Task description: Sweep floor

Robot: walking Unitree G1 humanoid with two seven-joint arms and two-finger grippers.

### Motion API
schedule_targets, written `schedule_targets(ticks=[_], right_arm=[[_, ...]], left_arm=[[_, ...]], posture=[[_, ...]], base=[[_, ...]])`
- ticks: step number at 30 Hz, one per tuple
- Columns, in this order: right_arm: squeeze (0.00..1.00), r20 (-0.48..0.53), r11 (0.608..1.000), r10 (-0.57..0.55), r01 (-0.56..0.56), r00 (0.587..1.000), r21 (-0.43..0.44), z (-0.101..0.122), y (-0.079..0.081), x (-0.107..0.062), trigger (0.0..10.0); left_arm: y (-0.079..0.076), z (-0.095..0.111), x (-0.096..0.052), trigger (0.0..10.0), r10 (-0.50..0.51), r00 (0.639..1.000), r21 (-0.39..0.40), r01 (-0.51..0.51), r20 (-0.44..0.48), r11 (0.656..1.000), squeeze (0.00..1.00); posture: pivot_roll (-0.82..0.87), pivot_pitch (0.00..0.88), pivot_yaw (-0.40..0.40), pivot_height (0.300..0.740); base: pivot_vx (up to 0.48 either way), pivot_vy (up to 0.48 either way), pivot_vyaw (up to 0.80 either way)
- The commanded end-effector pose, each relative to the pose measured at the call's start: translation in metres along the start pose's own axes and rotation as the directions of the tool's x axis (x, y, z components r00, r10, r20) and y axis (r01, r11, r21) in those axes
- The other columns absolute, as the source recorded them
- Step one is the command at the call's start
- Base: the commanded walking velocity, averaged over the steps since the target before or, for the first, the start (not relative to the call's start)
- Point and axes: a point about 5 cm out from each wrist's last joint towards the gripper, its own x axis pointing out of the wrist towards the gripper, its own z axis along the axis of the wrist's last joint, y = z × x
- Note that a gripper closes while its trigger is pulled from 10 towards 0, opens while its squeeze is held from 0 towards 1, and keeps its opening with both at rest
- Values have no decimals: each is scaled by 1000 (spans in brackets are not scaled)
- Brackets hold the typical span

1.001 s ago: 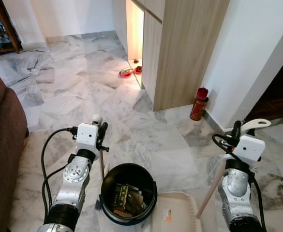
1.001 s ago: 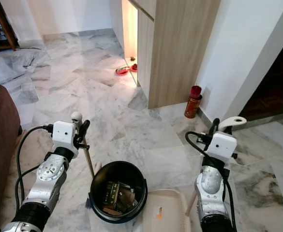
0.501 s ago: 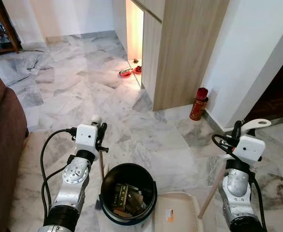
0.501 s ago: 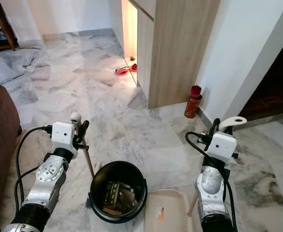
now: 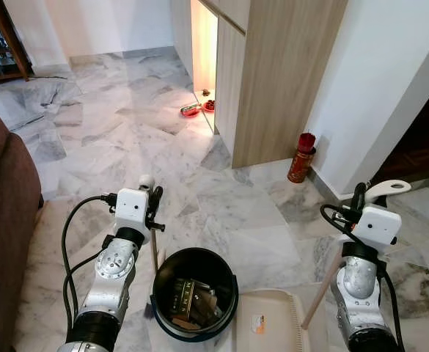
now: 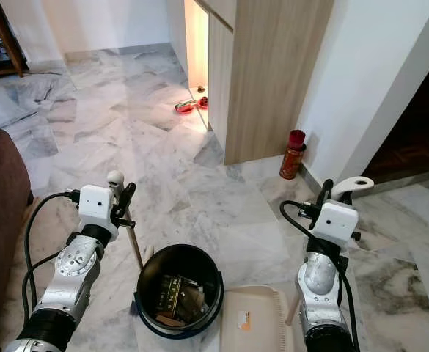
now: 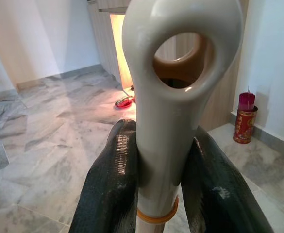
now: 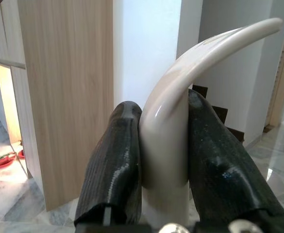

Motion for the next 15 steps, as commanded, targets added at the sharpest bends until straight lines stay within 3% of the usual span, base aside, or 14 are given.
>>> schedule_targets(ticks=[1,3,15], right_arm=[[0,25,1000,2,-2,1000,10,4,2,1,10000],[0,25,1000,0,0,1000,10,3,2,1,10000],[0,14,1000,-12,12,1000,11,1,1,-2,10000]], left_arm=[[-3,7,2,10000,-17,999,-19,18,39,1000,0],[-3,8,2,10000,-19,999,-17,20,41,1000,0],[-3,9,2,10000,-29,999,-13,30,44,999,0]], posture=[[136,0,-4,740],[136,0,-3,740],[134,0,4,740]], base=[[0,0,0],[0,0,0],[-284,0,0]])
